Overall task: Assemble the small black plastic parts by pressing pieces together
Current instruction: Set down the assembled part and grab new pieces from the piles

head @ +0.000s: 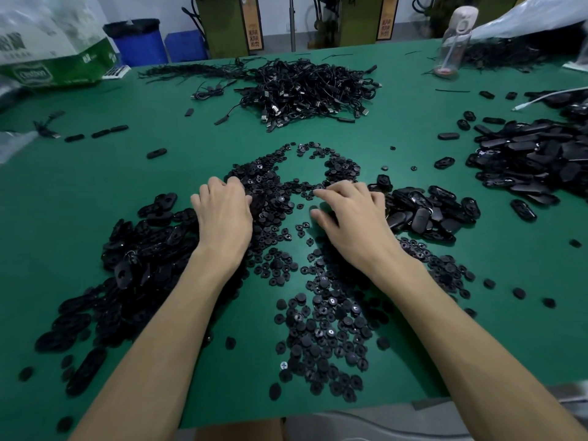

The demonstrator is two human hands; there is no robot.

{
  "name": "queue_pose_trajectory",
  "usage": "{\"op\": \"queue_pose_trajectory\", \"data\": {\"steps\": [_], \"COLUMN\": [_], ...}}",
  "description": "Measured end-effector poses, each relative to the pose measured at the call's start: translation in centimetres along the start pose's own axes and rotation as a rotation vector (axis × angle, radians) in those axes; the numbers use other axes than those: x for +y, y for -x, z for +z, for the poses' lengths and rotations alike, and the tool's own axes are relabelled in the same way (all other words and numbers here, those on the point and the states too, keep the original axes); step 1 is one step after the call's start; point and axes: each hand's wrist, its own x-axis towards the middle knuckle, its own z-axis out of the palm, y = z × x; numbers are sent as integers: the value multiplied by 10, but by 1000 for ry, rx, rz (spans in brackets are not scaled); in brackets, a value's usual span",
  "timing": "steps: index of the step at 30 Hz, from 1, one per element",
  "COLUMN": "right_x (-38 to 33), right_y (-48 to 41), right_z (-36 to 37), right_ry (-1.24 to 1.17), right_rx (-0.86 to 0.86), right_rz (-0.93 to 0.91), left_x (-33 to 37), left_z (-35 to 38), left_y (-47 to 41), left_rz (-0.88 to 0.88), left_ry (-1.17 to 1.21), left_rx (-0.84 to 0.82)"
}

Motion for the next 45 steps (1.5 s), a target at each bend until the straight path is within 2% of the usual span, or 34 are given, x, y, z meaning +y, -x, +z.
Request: {"op": "queue_pose_trajectory", "data": {"steps": [6,11,14,18,22,24,26,28,31,34,39,45], "right_x": [-4,-7,-7,-8,-6,-5,-4,-4,-4,-5,-5,-5], "right_y": [2,3,3,2,1,1,2,3,3,3,3,4], "right_z": [2,4,6,4,2,2,3,3,2,2,2,3], "right_ry": [-66,-113,-113,-180,-240,-230,-227,-211,-185,-181,-184,-192], "right_rx": [-37,-69,-53,45,133,130,124,112,91,91,83,68], "right_rz": [-67,-76,-70,-52,-14,-15,-20,-21,-24,-28,-26,-26], "left_x": [0,8,19,30,37,39,36,26,7,-6,-6,-3], "left_z": [-2,-8,-7,-3,-3,-4,-6,-10,-13,-13,-2,1], "left_y": [0,3,6,9,15,15,14,11,2,-3,-1,0], "left_rz": [-3,28,23,-36,-13,11,32,20,-103,-183,-100,-94], "left_ry": [47,386,689,986,1144,1107,961,734,302,94,-15,-37], "left_rx": [45,155,79,-126,-208,-189,-101,33,177,69,-154,-118]}}
